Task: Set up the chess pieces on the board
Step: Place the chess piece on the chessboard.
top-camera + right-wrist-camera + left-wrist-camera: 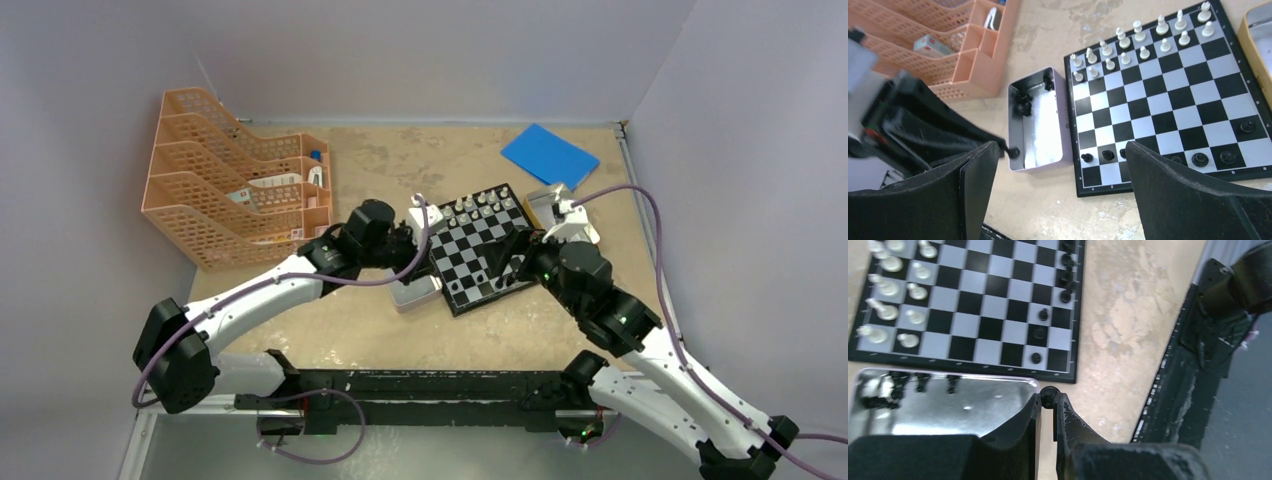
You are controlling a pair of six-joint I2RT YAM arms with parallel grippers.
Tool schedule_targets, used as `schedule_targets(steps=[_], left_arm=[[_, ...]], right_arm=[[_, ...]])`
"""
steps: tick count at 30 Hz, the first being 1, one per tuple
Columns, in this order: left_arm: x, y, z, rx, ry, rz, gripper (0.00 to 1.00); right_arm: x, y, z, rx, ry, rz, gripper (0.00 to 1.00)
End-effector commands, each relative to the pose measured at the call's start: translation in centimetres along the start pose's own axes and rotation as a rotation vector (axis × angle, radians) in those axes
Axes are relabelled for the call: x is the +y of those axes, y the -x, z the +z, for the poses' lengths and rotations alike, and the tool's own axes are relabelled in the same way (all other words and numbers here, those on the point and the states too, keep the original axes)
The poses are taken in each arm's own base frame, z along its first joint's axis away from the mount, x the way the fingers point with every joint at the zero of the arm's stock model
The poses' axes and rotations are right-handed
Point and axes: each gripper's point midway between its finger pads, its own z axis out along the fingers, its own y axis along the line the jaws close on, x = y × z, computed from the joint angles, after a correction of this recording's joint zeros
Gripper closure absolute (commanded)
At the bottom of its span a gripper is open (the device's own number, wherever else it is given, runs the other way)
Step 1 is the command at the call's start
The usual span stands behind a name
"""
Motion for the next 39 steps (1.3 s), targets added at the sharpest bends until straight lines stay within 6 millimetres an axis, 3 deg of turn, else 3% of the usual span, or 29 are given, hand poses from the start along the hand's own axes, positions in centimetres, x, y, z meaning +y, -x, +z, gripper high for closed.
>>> schedule_targets(steps=[1, 14, 23, 34, 39], left_arm=[[-3.0, 0.9, 0.8, -0.017, -0.032, -0.019, 1.0], [-5.2, -0.4, 6.3, 0.024, 0.019, -0.052, 1.0], [-5.3, -1.8, 10.3, 0.058, 0.091, 0.021, 1.0], [-4.3, -4.0, 12.1, 0.111, 0.165, 0.064, 1.0], [-4.0, -3.8, 12.5, 0.096, 0.174, 0.076, 1.0]], right_arm=[[1.0, 4.6, -2.4, -0.145, 0.013, 0.046, 0.01], [0.0, 8.9, -7.2, -0.335, 0.003, 0.12, 0.01], [-0.4, 9.6, -8.4, -0.382, 0.004, 0.137, 0.01], [-0.6, 10.0, -9.6, -0.411, 0.019, 0.146, 0.01], [-0.6, 10.2, -9.9, -0.418, 0.018, 0.149, 0.01]])
